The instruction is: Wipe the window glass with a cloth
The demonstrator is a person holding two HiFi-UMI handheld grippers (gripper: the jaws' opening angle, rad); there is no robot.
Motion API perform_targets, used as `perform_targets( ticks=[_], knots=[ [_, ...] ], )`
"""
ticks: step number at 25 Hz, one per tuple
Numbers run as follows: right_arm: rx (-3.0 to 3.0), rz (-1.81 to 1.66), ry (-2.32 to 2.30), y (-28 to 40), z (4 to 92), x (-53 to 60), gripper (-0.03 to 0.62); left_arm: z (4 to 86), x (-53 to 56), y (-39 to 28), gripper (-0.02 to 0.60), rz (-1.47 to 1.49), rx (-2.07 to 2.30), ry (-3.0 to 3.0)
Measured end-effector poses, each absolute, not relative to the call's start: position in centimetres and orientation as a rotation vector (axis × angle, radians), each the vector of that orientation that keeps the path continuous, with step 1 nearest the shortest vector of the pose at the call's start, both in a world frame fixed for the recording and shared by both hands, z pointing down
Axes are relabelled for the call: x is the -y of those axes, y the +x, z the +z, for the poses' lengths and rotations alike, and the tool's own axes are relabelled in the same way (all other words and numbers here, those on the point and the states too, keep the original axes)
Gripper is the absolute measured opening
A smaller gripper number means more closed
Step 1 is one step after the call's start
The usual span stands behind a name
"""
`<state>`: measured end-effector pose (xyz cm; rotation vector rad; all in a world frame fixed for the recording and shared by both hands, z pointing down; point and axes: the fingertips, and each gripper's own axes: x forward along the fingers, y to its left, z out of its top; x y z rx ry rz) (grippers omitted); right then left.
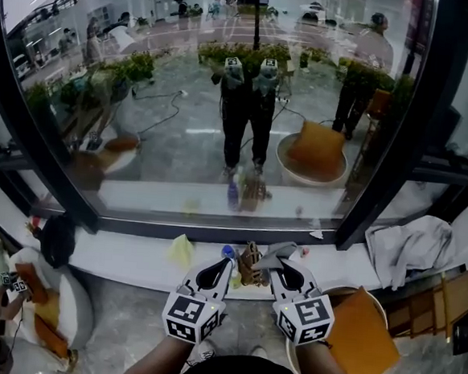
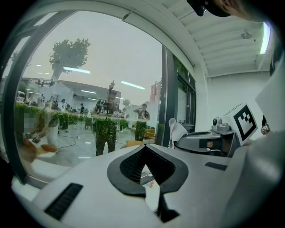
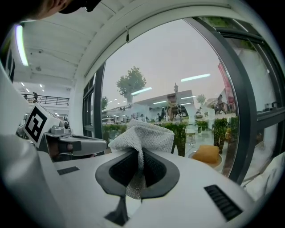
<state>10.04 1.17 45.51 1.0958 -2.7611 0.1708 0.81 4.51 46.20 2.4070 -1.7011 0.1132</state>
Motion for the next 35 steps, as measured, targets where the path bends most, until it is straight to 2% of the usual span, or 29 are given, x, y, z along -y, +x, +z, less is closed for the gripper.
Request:
perform_targets(
  ticks=[9, 18, 24, 29, 35],
  knots=[
    [2.763, 0.161, 1.082, 8.1, 45.6, -1.3, 0.038, 45.7, -4.4, -0.9, 0.008, 0.098, 1.717, 2.421],
    [2.762, 0.183, 1.087, 10.6, 45.7, 0.1, 0.040, 45.8, -3.2, 1.3, 0.008, 0.120, 1.718, 2.414],
    [2.764, 0.181, 1.086, 8.0, 46.9, -0.9, 0.038, 47.0, -4.2, -1.3, 0.008, 0.120, 1.716, 2.402],
    [2.767, 0.178, 1.078, 8.6, 46.4, -0.6, 0.039, 46.4, -4.0, -0.5, 0.008, 0.117, 1.718, 2.396],
    [2.758, 0.173, 1.077, 5.4, 46.3, -2.1, 0.040, 46.5, -5.5, -3.8, 0.008, 0.119, 1.716, 2.401]
  ],
)
